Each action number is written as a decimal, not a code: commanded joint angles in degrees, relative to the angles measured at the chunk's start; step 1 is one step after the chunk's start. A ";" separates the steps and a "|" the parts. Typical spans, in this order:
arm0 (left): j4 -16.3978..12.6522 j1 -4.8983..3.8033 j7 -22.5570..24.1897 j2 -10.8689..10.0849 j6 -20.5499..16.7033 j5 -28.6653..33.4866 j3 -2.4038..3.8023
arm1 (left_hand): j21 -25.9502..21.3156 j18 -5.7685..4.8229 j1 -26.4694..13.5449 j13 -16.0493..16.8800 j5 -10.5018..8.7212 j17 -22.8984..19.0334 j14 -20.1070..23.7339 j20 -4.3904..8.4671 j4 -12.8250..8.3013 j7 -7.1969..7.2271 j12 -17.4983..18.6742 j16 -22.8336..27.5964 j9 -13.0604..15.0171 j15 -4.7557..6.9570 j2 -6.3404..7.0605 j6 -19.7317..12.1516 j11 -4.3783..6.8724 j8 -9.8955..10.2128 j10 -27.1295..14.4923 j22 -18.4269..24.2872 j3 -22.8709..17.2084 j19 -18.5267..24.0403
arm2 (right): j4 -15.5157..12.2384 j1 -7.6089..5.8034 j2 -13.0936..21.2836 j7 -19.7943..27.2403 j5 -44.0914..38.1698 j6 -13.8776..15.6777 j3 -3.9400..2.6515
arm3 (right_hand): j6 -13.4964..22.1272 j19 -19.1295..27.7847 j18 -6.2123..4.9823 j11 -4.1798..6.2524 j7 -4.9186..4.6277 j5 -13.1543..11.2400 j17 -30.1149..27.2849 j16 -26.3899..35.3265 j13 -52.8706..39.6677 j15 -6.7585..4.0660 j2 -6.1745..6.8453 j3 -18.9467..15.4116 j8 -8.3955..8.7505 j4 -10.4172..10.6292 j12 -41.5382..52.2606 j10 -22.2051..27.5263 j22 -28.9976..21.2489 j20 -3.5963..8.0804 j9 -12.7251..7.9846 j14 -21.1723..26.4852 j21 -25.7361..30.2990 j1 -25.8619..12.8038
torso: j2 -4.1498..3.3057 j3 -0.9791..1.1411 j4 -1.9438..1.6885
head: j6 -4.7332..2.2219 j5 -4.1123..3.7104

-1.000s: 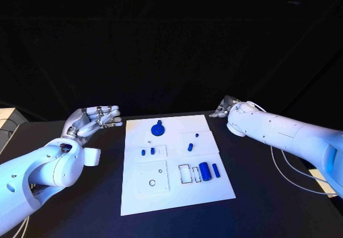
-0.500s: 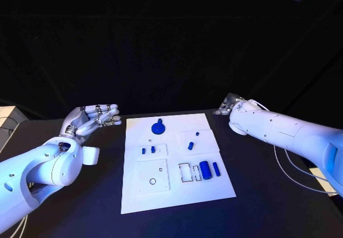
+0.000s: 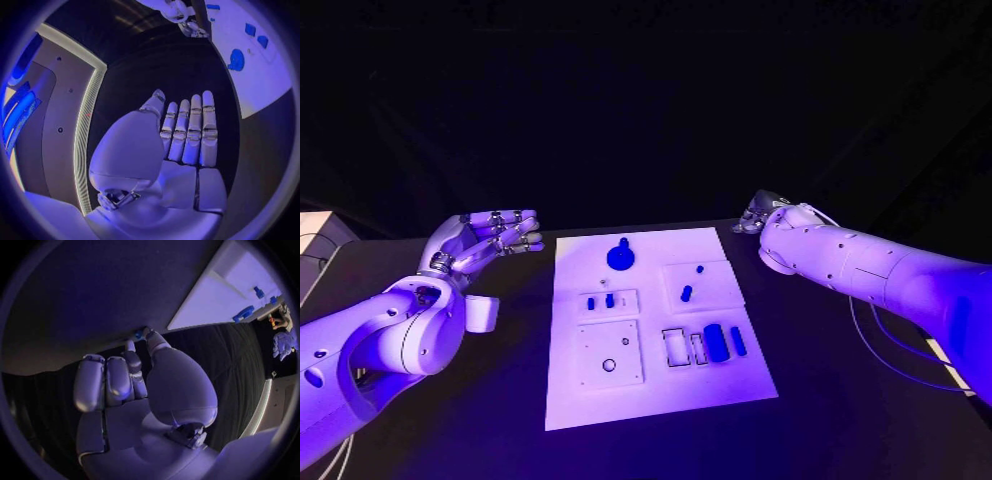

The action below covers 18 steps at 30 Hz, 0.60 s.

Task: Assemble the parts on the task board

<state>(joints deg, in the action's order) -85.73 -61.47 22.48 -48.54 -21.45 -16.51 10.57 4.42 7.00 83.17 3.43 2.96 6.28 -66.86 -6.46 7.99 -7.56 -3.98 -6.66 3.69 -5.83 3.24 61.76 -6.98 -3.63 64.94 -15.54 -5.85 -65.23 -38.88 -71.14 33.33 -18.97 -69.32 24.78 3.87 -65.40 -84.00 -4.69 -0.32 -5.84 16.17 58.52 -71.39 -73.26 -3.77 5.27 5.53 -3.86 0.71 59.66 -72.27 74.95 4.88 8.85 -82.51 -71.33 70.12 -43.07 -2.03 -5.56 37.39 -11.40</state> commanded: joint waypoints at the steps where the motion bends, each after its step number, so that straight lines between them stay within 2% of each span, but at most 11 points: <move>1: -0.26 0.02 0.44 0.00 0.49 -0.32 0.10 | 0.24 -1.15 0.04 0.04 -0.07 0.04 0.07 0.11 0.12 -0.06 0.03 -0.36 -0.02 0.11 -0.46 0.48 -0.05 0.06 0.35 0.12 0.15 -0.30 | 0.29 0.23 -0.27 1.24 -0.43 -0.42 0.04 | -0.07 -4.42 0.51 -0.01 0.03 0.12 0.14 -0.04 -0.06 0.17 -0.73 0.64 0.10 -0.70 -0.21 -0.22 10.23 -0.53 -0.19 -0.30 -0.16 0.06 | -0.03 -0.05 -0.01 | 0.16 0.07; 3: -0.28 0.02 0.44 -0.01 0.53 -0.35 0.13 | 0.24 -1.15 0.04 0.04 -0.07 0.04 0.07 0.11 0.12 -0.06 0.03 -0.36 -0.02 0.11 -0.46 0.48 -0.05 0.06 0.35 0.12 0.15 -0.30 | 0.36 0.36 -0.38 1.40 -0.35 -0.53 0.04 | -0.15 -4.41 0.52 0.02 0.08 0.48 0.22 0.00 -0.10 0.16 -1.09 0.91 0.09 -2.00 -0.26 -0.22 10.23 -0.51 -0.58 -0.32 -0.17 -0.39 | -0.01 -0.05 0.03 | 0.18 0.10; 7: -0.31 0.02 0.40 -0.04 0.47 -0.42 0.17 | 0.25 -1.15 0.13 0.04 -0.08 0.03 0.09 0.12 0.06 -0.07 0.03 -0.36 -0.02 0.11 -0.51 0.48 -0.05 0.05 0.33 0.20 0.09 -0.30 | 0.33 0.50 -0.48 1.68 -0.27 -0.71 0.06 | -0.29 -4.40 0.54 0.08 0.10 0.92 0.27 0.04 -0.10 0.12 -1.52 1.26 0.09 -3.20 -0.31 -0.22 10.23 -0.48 -0.79 -0.31 -0.18 -0.08 | 0.01 -0.07 0.08 | 0.37 0.09; 9: -0.31 0.02 0.37 -0.06 0.44 -0.45 0.19 | 0.25 -1.15 0.13 0.04 -0.08 0.03 0.09 0.12 0.06 -0.07 0.03 -0.36 -0.02 0.11 -0.51 0.48 -0.05 0.05 0.33 0.20 0.09 -0.30 | 0.29 0.53 -0.47 1.88 -0.26 -0.70 0.07 | -0.54 -4.41 0.56 0.21 0.21 1.20 0.30 0.03 -0.11 0.04 -2.36 2.04 0.04 -4.05 -0.30 -0.23 10.25 -0.45 -0.79 -0.32 -0.25 1.14 | -0.01 -0.04 0.09 | 0.38 0.11; 10: -0.31 0.02 0.35 -0.07 0.43 -0.46 0.19 | 0.26 -1.15 0.16 0.04 -0.08 0.03 0.10 0.12 0.06 -0.08 0.03 -0.36 -0.02 0.10 -0.58 0.49 -0.05 0.05 0.32 0.26 0.05 -0.29 | 0.24 0.54 -0.46 2.00 -0.25 -0.68 0.07 | -0.78 -4.40 0.57 0.36 0.30 0.86 0.31 0.05 -0.12 -0.07 -3.27 3.12 0.00 -4.83 -0.30 -0.22 10.26 -0.41 -0.78 -0.31 -0.29 2.44 | 0.00 -0.05 0.09 | 0.39 0.11; 13: -0.32 0.02 0.26 -0.11 0.40 -0.56 0.21 | 0.27 -1.16 0.26 0.04 -0.08 0.02 0.12 0.12 0.00 -0.09 0.04 -0.35 -0.02 0.10 -0.64 0.50 -0.06 0.05 0.29 0.30 -0.01 -0.28 | -0.18 0.57 -0.24 2.61 -0.24 -0.60 0.08 | -1.55 -4.39 0.64 0.56 0.45 2.33 0.31 0.13 -0.22 -0.22 -4.88 5.43 -0.10 -6.85 -0.19 -0.26 10.30 -0.28 -0.71 -0.27 -0.43 4.54 | 0.01 -0.02 0.11 | 0.46 0.12; 14: -0.32 0.02 0.22 -0.14 0.39 -0.60 0.22 | 0.27 -1.16 0.26 0.04 -0.08 0.02 0.12 0.12 0.00 -0.09 0.04 -0.35 -0.02 0.10 -0.64 0.50 -0.06 0.05 0.29 0.30 -0.01 -0.28 | -0.38 0.58 -0.14 2.86 -0.24 -0.55 0.08 | -2.04 -4.38 0.68 0.67 0.48 2.47 0.33 0.17 -0.28 -0.31 -5.81 6.80 -0.21 -7.86 -0.09 -0.37 10.33 -0.22 -0.58 -0.25 -0.54 5.54 | 0.01 -0.02 0.13 | 0.47 0.13; 16: -0.32 0.02 0.18 -0.19 0.35 -0.64 0.23 | 0.28 -1.16 0.31 0.04 -0.08 0.01 0.17 0.12 -0.03 -0.11 0.06 -0.33 -0.01 0.09 -0.71 0.52 -0.09 0.05 0.22 0.36 -0.05 -0.26 | -0.81 0.60 0.08 3.38 -0.23 -0.37 0.08 | -2.42 -4.35 0.76 0.69 0.33 2.56 0.47 0.19 -0.39 -0.36 -6.66 8.93 -0.18 -9.40 0.10 -0.70 10.37 -0.11 -0.38 -0.23 -0.65 5.74 | -0.01 0.00 0.17 | 0.49 0.17; 18: -0.34 0.02 0.15 -0.22 0.32 -0.67 0.24 | 0.28 -1.16 0.31 0.04 -0.08 0.01 0.17 0.12 -0.03 -0.11 0.06 -0.33 -0.01 0.09 -0.71 0.52 -0.09 0.05 0.22 0.36 -0.05 -0.26 | -1.32 0.61 0.34 3.93 -0.23 -0.11 0.08 | -2.54 -4.29 0.84 0.66 0.23 2.05 0.80 0.20 -0.64 -0.40 -7.00 12.62 -0.08 -11.50 0.35 -1.22 10.38 -0.03 -0.02 -0.24 -0.75 3.79 | -0.04 0.01 0.18 | 0.52 0.21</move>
<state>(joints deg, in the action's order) -85.88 -61.47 22.41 -48.77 -21.44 -16.70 10.74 4.42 7.00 83.44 3.43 2.95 6.26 -66.86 -6.46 7.99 -7.77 -3.98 -6.65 3.69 -5.83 2.96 61.97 -6.98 -3.64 64.94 -15.23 -5.85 -65.22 -39.97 -70.80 33.42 -16.56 -69.22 24.92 3.83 -67.17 -84.00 -4.38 0.00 -5.14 18.45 59.26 -71.39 -73.84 -3.96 -0.33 17.38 -3.55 -10.46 59.66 -72.59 74.93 4.89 7.91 -82.69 -71.77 74.49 -43.08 -2.05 -5.43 37.86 -11.25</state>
